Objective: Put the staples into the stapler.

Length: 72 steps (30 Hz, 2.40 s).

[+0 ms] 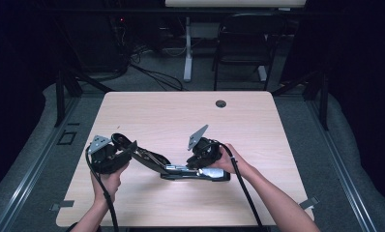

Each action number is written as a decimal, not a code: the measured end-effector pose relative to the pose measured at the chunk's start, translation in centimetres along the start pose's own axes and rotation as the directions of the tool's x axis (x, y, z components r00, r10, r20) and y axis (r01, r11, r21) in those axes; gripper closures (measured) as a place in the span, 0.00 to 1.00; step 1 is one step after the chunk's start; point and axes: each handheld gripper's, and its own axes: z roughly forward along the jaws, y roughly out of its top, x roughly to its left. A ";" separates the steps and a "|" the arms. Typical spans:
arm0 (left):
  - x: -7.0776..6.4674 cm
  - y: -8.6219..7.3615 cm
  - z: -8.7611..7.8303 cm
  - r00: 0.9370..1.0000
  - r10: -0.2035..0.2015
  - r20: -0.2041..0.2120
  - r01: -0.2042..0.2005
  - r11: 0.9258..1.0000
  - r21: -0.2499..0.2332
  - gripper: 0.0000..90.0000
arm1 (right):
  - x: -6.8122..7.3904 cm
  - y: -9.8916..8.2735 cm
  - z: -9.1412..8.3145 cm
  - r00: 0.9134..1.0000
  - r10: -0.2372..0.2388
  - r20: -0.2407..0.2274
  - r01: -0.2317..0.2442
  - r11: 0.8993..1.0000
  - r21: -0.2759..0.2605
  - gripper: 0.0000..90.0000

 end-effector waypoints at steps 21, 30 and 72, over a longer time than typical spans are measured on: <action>0.0 0.0 0.1 1.000 0.005 -0.001 -0.005 1.000 -0.005 0.65 | -0.2 -0.1 0.2 0.999 -0.040 -0.019 0.040 0.999 0.014 0.87; 0.0 0.0 0.1 1.000 0.005 0.000 -0.005 1.000 -0.003 0.65 | -0.2 -0.4 0.4 0.999 -0.042 -0.026 0.043 0.999 0.021 0.86; -0.2 -0.1 -0.1 1.000 0.028 -0.007 -0.028 1.000 -0.005 0.65 | 1.8 -0.9 -2.8 0.981 0.132 0.143 -0.142 0.988 0.057 0.22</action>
